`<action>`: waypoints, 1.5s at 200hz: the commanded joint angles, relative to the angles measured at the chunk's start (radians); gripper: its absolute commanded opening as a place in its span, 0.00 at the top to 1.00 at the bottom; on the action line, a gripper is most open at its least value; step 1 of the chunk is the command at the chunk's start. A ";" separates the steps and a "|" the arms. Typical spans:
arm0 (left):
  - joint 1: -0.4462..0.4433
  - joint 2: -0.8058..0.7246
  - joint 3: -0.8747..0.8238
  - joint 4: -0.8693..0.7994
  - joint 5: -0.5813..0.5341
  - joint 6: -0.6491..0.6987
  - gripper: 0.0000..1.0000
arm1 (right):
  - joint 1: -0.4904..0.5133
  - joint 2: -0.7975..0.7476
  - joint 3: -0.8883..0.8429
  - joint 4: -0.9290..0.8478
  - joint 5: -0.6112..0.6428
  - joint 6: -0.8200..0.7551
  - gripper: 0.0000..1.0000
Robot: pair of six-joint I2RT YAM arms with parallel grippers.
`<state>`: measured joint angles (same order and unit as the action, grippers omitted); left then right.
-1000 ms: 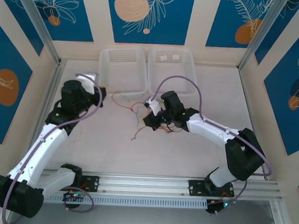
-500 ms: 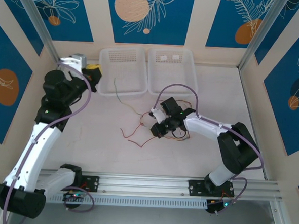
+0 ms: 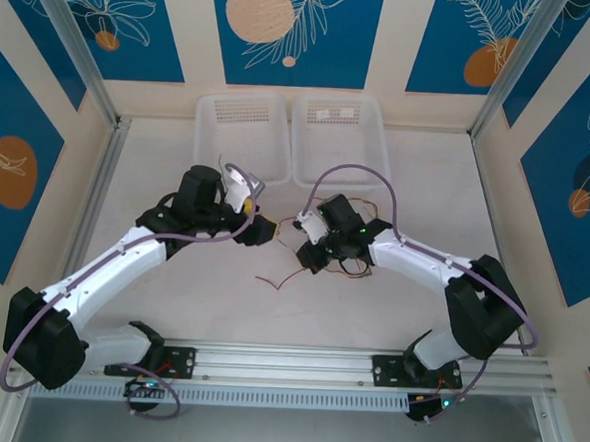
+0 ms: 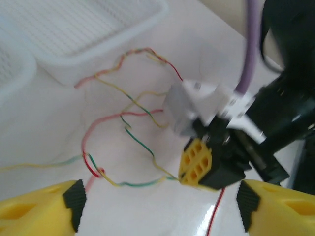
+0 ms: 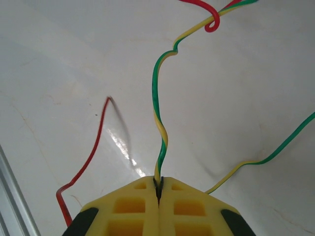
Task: Untangle the cables
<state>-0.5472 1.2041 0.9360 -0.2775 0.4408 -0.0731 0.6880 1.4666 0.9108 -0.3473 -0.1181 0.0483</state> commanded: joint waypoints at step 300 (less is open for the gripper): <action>-0.048 -0.142 -0.204 0.452 -0.054 0.185 0.34 | -0.206 -0.459 -0.035 0.165 -0.708 0.257 1.00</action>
<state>-0.5755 1.0763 0.7525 0.1173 0.3267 0.0811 0.5007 1.0283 0.8230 -0.2485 -0.7387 0.2054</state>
